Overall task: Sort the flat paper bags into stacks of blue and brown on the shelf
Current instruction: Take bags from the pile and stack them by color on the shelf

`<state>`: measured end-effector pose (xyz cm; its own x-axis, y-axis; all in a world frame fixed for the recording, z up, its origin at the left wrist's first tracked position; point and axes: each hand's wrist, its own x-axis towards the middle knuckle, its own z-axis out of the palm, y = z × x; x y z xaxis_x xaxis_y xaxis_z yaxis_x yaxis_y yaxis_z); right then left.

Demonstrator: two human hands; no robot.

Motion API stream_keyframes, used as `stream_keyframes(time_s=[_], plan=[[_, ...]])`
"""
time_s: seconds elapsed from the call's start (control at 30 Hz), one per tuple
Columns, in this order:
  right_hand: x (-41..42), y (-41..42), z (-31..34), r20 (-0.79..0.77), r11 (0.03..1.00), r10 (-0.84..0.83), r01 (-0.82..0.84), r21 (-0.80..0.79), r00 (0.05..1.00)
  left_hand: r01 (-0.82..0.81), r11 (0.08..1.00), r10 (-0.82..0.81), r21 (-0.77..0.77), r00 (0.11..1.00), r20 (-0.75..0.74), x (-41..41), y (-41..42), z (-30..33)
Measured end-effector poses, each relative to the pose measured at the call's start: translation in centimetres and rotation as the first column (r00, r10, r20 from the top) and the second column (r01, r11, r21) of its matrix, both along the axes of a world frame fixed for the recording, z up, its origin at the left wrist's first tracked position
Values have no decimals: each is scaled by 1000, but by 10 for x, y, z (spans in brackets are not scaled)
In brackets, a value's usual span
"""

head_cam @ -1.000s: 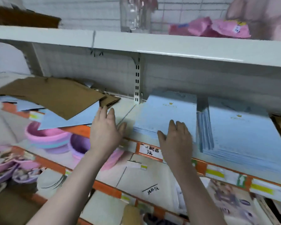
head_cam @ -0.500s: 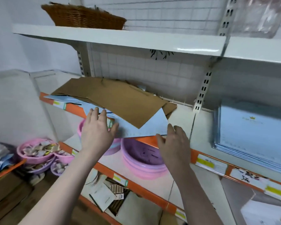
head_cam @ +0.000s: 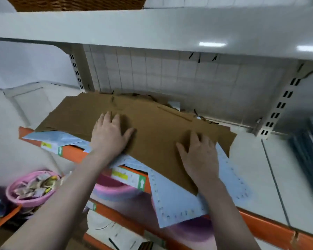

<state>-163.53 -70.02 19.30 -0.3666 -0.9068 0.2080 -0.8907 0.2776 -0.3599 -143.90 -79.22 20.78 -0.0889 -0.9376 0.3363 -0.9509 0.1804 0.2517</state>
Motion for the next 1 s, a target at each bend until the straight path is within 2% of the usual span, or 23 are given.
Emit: stream_keyframes(time_s=[0.2,0.33,0.43,0.57,0.67,0.8,0.9,1.0], plan=[[3,-19,-9,-77,1000,-10,10,6,997,22,976,-34,215,998,52,-9,-38,2],[4,-23,-12,-72,1000,-13,12,-14,997,37,985,-49,169,996,68,-8,-46,7],[2,-22,-12,-82,999,-28,30,18,996,48,990,-45,136,999,-24,-4,-49,14],[8,-16,-11,-81,987,-154,157,21,985,144,983,-113,112,963,-246,9,-53,18],[19,-7,-13,-28,961,-278,278,-17,960,246,967,-187,68,865,-466,24,-49,17],[32,7,-10,101,915,-385,394,-87,917,320,947,-215,3,643,-735,43,-35,15],[34,14,-5,256,891,-390,433,-137,884,337,941,-187,-11,493,-849,59,-21,12],[37,24,-1,406,880,-358,449,-155,841,350,937,-148,-2,390,-909,75,-9,6]])
